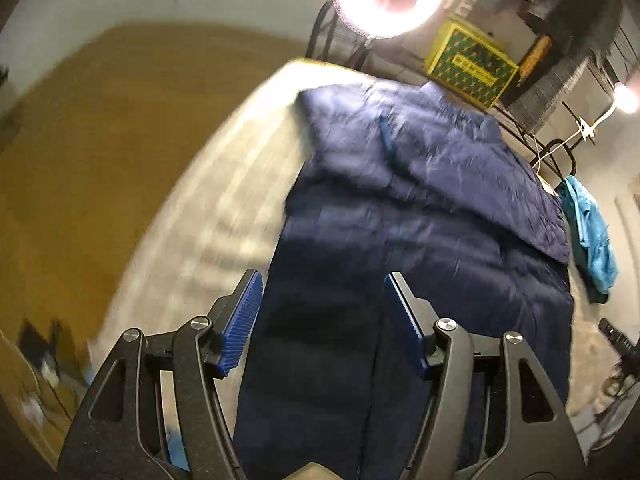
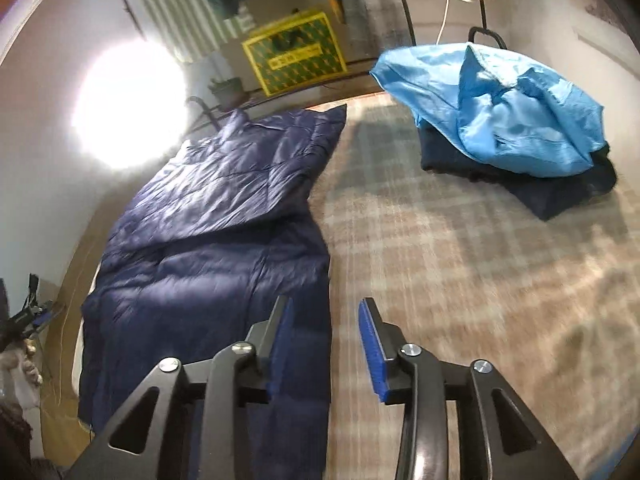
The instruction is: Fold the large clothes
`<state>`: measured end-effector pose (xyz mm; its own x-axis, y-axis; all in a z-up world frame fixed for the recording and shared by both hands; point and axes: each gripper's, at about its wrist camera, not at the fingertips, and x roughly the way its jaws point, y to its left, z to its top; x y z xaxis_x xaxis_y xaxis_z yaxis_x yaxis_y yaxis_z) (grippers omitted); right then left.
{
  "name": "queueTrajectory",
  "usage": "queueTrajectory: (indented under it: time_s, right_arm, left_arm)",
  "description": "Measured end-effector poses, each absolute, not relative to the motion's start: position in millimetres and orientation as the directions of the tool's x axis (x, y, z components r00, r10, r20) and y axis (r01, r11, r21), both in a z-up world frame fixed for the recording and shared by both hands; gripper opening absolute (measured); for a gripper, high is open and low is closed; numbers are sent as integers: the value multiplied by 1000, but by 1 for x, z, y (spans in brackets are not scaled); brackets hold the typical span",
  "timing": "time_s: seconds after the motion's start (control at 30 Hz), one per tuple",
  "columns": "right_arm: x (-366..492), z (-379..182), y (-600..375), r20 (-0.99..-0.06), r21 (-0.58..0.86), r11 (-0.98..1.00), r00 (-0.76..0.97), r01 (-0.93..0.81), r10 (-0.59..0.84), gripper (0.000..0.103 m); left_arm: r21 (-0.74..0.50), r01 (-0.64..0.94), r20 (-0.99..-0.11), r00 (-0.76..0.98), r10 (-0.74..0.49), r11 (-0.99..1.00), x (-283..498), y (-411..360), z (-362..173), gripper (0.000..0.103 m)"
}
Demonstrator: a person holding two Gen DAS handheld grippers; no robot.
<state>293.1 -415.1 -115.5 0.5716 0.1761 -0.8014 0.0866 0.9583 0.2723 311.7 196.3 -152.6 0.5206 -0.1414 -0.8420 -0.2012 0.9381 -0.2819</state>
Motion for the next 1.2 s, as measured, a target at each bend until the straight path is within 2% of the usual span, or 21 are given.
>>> queueTrajectory:
  time_s: [0.2, 0.4, 0.47, 0.53, 0.77, 0.83, 0.97, 1.07, 1.2]
  right_arm:
    - [228, -117, -415, -811, 283, 958, 542, 38, 218, 46]
    - [167, -141, -413, -820, 325, 946, 501, 11, 276, 49]
    - [154, -149, -411, -822, 343, 939, 488, 13, 293, 54]
    - [145, -155, -411, -816, 372, 928, 484, 22, 316, 63]
    - [114, -174, -409, -779, 491, 871, 454, 15, 432, 64]
    - [109, -184, -407, -771, 521, 854, 435, 11, 465, 68]
    - [106, -208, -405, -731, 595, 803, 429, 22, 530, 71]
    - [107, -223, -404, -700, 643, 765, 439, 44, 563, 72]
    - [113, -234, -400, -670, 678, 734, 444, 40, 595, 72]
  left_arm:
    - [-322, -213, -874, 441, -203, 922, 251, 209, -188, 65]
    - [-421, -253, -854, 435, -286, 871, 201, 226, -216, 65]
    - [-470, -282, -839, 438, -323, 836, 189, 234, -224, 65]
    - [-510, -302, -824, 441, -356, 806, 180, 240, -231, 65]
    - [-567, -336, -808, 406, -428, 752, 167, 237, -263, 67]
    - [-587, -329, -797, 394, -457, 740, 169, 231, -273, 69]
    - [-667, -347, -738, 425, -524, 659, 172, 232, -297, 75]
    - [-752, -373, -658, 484, -577, 543, 169, 235, -314, 78]
    - [-806, -373, -591, 537, -602, 459, 164, 235, -326, 79]
